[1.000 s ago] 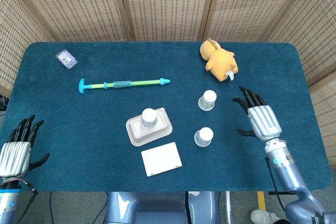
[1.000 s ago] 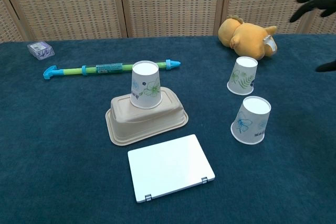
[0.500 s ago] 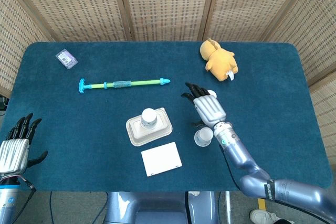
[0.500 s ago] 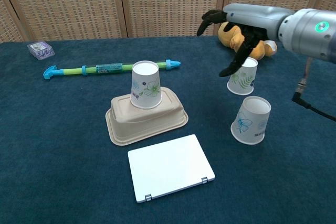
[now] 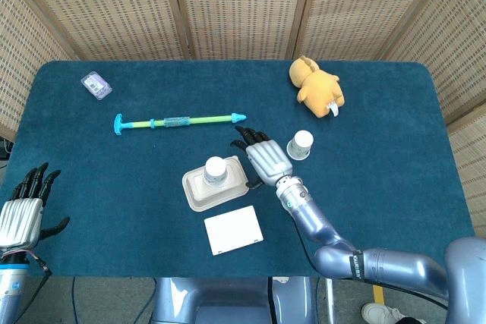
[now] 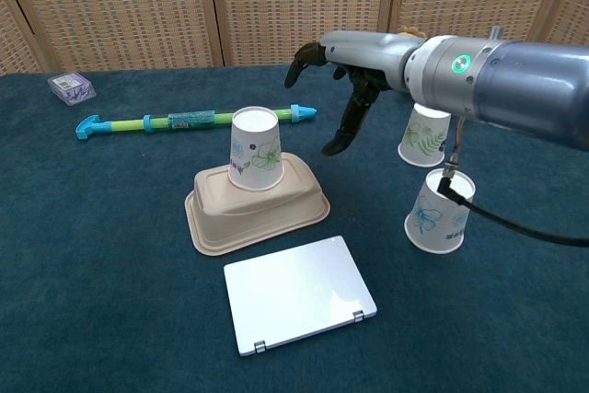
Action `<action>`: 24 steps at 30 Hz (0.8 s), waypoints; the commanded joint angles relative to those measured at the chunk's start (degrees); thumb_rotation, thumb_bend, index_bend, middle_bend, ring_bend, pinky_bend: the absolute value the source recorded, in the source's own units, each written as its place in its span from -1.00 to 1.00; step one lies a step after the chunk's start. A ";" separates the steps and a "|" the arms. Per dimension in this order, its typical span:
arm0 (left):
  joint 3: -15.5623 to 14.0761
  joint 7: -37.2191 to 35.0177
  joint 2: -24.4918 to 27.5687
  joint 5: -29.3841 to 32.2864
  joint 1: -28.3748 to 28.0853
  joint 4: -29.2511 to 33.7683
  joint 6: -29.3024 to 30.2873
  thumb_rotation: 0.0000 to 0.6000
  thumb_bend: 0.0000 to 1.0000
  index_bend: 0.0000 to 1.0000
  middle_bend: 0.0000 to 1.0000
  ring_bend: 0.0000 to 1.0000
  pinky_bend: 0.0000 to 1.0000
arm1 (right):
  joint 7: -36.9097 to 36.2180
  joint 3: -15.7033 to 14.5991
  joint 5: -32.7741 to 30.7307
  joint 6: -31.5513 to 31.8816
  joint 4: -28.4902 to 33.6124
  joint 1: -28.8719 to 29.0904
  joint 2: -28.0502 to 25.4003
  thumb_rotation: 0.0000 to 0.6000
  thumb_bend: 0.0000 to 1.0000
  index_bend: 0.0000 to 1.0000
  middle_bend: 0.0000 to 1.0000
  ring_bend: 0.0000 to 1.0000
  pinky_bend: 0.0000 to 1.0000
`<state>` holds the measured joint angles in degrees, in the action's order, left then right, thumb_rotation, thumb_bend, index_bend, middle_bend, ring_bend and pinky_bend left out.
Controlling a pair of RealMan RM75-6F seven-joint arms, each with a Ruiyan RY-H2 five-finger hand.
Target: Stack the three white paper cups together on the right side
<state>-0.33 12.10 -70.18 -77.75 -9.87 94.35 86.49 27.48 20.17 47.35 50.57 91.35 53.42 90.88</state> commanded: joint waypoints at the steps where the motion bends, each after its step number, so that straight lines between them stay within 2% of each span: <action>1: 0.39 -0.55 0.27 -0.09 0.24 0.06 -0.04 1.00 -0.54 -0.77 -1.00 -1.00 -0.68 | 1.17 -0.85 -1.67 0.03 -0.81 1.81 2.04 1.00 -0.56 -0.44 -1.00 -1.00 -0.63; 5: 0.88 -1.23 0.66 -0.38 0.60 0.07 -0.22 1.00 -0.54 -0.77 -1.00 -1.00 -0.68 | 1.90 -1.17 -2.83 0.80 -1.87 3.49 4.03 1.00 -0.56 -0.43 -1.00 -1.00 -0.63; 24: 2.14 -1.56 0.79 -1.21 1.40 0.13 -1.33 1.00 -0.54 -0.77 -1.00 -1.00 -0.68 | 1.52 -0.92 -3.68 1.88 -5.25 7.41 7.20 1.00 -0.56 -0.43 -1.00 -1.00 -0.63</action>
<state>1.78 10.51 -69.37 -78.98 -8.47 94.49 85.18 29.00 19.15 43.66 52.52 86.12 60.61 97.90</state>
